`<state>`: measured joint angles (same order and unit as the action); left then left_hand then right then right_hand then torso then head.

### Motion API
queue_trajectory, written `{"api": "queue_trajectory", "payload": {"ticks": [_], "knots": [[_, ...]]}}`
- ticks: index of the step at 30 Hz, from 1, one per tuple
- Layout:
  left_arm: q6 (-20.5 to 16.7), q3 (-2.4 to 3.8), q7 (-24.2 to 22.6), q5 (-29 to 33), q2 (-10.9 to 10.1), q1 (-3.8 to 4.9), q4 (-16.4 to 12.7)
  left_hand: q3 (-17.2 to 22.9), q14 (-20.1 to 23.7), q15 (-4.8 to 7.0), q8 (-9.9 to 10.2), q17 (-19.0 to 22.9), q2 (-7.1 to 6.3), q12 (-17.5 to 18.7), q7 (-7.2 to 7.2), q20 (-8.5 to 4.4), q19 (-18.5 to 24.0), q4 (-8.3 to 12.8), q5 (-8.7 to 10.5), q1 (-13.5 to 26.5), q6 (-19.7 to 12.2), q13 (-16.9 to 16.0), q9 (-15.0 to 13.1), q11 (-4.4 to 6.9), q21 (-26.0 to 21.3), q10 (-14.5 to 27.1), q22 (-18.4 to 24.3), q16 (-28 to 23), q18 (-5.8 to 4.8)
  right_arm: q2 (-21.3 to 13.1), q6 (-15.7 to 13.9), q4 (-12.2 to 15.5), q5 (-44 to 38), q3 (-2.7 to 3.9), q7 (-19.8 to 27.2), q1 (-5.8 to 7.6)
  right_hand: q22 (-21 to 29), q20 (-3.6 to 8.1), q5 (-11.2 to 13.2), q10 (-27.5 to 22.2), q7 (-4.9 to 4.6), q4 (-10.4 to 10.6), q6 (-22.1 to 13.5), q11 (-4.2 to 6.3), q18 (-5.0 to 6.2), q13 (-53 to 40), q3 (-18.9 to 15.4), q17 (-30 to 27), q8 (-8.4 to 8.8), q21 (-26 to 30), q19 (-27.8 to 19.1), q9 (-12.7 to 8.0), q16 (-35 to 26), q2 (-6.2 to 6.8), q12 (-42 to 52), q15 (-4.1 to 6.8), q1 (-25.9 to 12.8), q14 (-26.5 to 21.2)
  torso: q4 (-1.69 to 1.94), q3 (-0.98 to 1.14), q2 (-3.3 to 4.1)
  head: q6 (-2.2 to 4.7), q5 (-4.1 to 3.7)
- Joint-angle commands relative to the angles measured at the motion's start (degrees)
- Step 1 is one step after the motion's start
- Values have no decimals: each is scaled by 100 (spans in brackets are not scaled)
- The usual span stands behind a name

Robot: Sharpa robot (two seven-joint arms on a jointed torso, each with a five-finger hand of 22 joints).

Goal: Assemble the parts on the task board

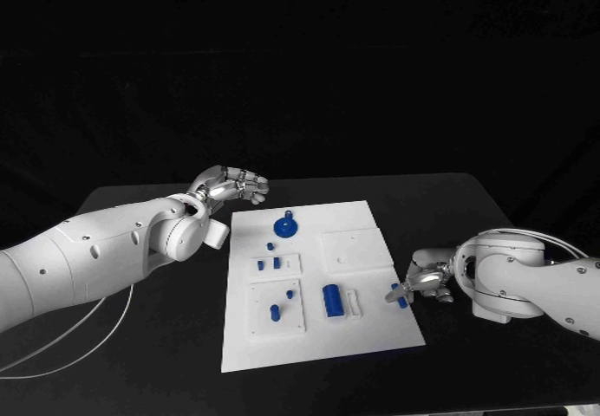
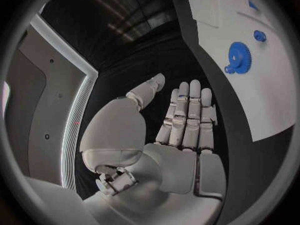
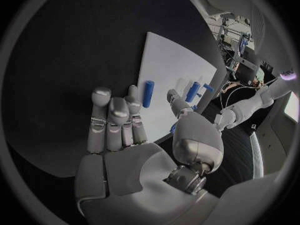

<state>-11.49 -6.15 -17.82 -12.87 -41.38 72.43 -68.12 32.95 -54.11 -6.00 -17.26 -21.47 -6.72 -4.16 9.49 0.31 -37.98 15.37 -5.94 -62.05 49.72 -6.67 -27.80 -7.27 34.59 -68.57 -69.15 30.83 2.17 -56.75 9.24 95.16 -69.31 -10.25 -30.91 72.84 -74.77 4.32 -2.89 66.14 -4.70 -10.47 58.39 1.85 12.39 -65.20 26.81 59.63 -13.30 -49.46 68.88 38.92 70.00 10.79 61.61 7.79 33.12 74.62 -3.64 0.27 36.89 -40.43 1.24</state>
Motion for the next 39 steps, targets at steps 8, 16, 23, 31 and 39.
{"api": "queue_trajectory", "payload": {"ticks": [8,16,23,31,39], "knots": [[105,3,-20,19,-22,2,-16,7,5,-24,-14,-15,-7,0,-2,19,18,-41,6,49,-38,10,9,-10,-34,36,-9,-28,59,154,-134,-145,-608,-15,-83,-148,-75,-38,5,16,-8,-582,19,-21,261,-30,-116,26,22,-71,8,19,-19,-696,-22,-2,437,13,4,1,1,-26,13],[108,2,-15,16,-26,2,-16,7,3,-24,-13,-19,-7,-1,-2,19,18,-42,7,50,-40,10,10,-9,-35,35,-11,-31,59,206,-140,-203,-648,-15,-75,-189,-63,-91,6,58,-13,-470,70,-27,261,-20,393,9,13,-76,56,34,-35,-823,-35,-14,1128,47,1,4,-1,-32,23],[106,2,-11,10,-27,2,-19,7,2,-24,-13,-25,-7,-1,-1,19,17,-43,12,51,-43,10,10,-8,-37,34,-14,-34,59,198,-124,-223,-534,-16,-54,-196,-71,-158,7,108,-19,-156,132,-36,261,-9,1201,0,9,-95,89,38,-36,-629,-51,-29,1593,76,-4,4,-2,-36,21],[107,2,-10,9,-28,2,-16,6,1,-23,-13,-30,-9,-2,0,19,17,-43,20,52,-44,10,11,-8,-38,33,-16,-36,59,125,-163,-329,70,-14,-25,-195,-90,-203,9,155,-10,156,207,-29,261,0,1645,8,-5,-124,99,31,-14,-650,-56,-31,1623,89,-1,5,-2,-38,12],[102,1,-9,8,-24,2,-9,5,0,-23,-13,-35,-10,-2,0,18,17,-44,26,53,-45,11,11,-7,-39,33,-19,-40,59,-11,-221,-412,338,30,-16,-157,-103,-211,9,169,-7,255,231,-27,261,-4,1712,14,-7,-151,105,28,0,-651,-56,-31,1560,90,-3,0,-4,-20,19]]}}
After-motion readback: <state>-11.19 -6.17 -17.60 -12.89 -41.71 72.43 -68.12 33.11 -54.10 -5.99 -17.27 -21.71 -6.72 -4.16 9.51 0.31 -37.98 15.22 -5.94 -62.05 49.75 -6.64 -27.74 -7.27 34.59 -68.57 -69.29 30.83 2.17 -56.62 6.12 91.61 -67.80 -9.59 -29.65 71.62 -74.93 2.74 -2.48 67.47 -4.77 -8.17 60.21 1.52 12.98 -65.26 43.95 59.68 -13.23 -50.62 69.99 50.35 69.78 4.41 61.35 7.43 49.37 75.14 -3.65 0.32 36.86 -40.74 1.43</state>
